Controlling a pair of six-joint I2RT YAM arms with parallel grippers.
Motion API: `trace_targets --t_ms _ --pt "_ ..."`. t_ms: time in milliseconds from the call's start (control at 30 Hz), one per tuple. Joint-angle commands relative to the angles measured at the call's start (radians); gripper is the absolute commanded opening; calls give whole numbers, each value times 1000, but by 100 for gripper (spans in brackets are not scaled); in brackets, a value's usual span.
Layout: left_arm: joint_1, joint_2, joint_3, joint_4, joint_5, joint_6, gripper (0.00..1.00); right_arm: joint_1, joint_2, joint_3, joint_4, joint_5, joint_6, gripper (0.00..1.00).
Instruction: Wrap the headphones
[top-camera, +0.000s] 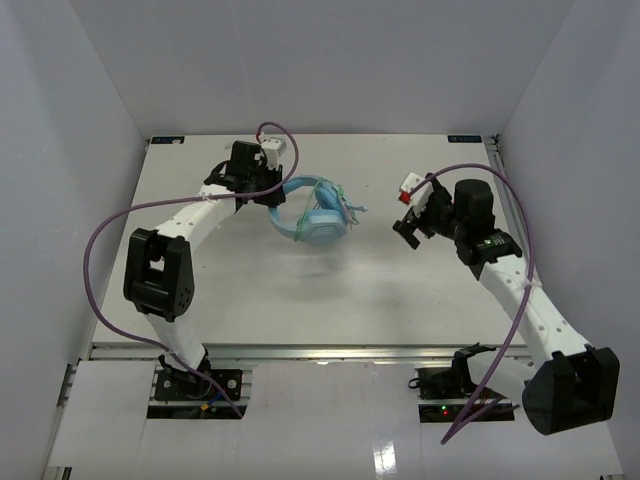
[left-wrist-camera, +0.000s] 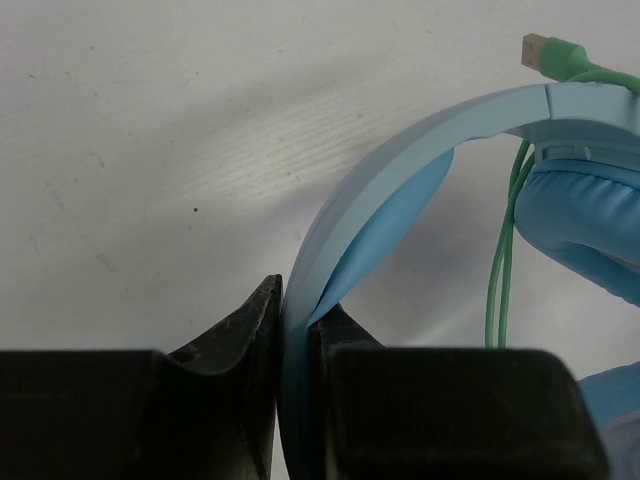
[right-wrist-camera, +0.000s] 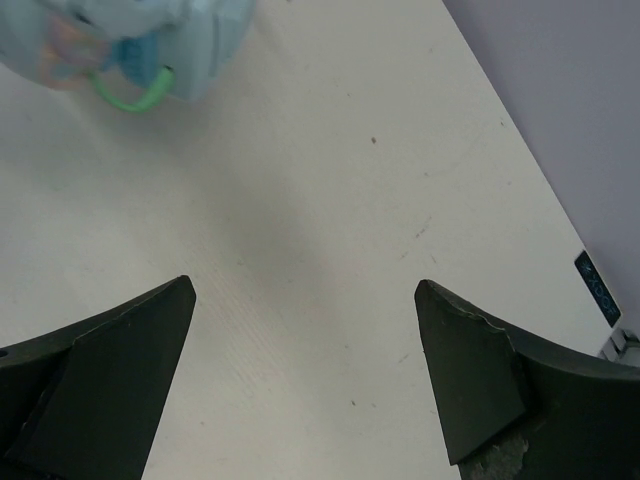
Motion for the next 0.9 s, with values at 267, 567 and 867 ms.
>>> trace_targets --t_ms 267,567,867 --pt "5 160 -28 449 -227 -148 0 -7 -215 -119 18 -188 220 98" --pt "5 223 -48 515 -291 -123 0 -45 -257 -139 12 -189 271 98" --pt "5 201 -93 506 -267 -142 49 -72 -274 -123 -12 -189 278 98"
